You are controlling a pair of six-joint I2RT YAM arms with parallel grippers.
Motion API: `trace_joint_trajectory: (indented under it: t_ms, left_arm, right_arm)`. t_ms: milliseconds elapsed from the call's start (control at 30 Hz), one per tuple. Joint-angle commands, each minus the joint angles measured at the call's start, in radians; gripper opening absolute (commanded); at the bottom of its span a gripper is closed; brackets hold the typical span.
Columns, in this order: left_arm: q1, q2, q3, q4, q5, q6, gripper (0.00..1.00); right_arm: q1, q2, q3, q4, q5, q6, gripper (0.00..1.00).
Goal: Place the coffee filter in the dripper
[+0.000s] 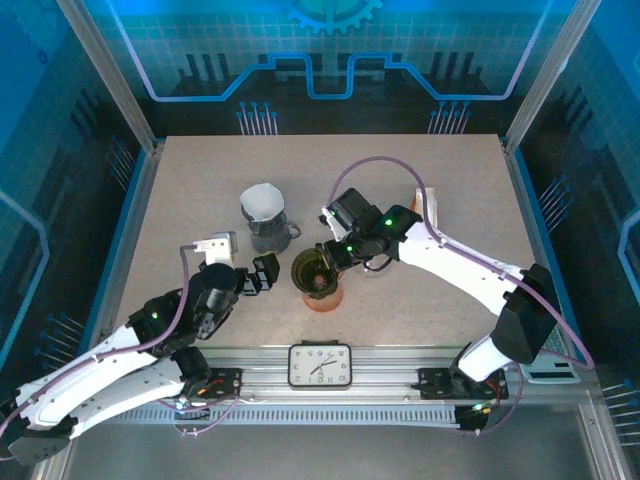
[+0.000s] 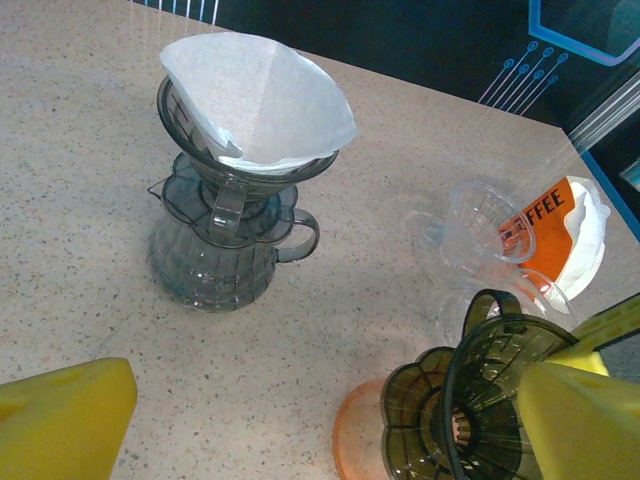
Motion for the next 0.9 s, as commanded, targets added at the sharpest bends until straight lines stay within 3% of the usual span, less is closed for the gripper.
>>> trace_joint_trajectory:
  t_ms: [0,200,333,500,667,867]
  left_arm:
    - [0.007,-0.014,-0.019,0.010,0.015,-0.015,0.99]
    - [0.009,-0.018,-0.026,0.012,0.019,-0.022,0.99]
    - [0.007,-0.017,-0.027,0.014,0.027,-0.022,0.99]
    - [0.009,-0.015,-0.030,0.022,0.042,-0.022,0.99]
    - [0.009,-0.007,-0.035,0.042,0.057,-0.022,0.99]
    - [0.009,0.064,-0.031,0.074,0.104,-0.016,0.99]
  right_arm:
    - [-0.023,0.005,0.030,-0.027,-0.035,-0.011,0.00]
    - [-0.038,0.009,0.002,-0.008,-0.054,0.000,0.02]
    - [-0.039,0.006,-0.011,-0.007,-0.045,0.012,0.19]
    - [-0.040,-0.020,-0.044,0.025,-0.048,0.028,0.52]
    - [-0.048,-0.094,-0.087,0.071,-0.001,0.042,0.65]
    - [-0.119,-0.243,-0.173,0.122,0.116,0.042,0.69]
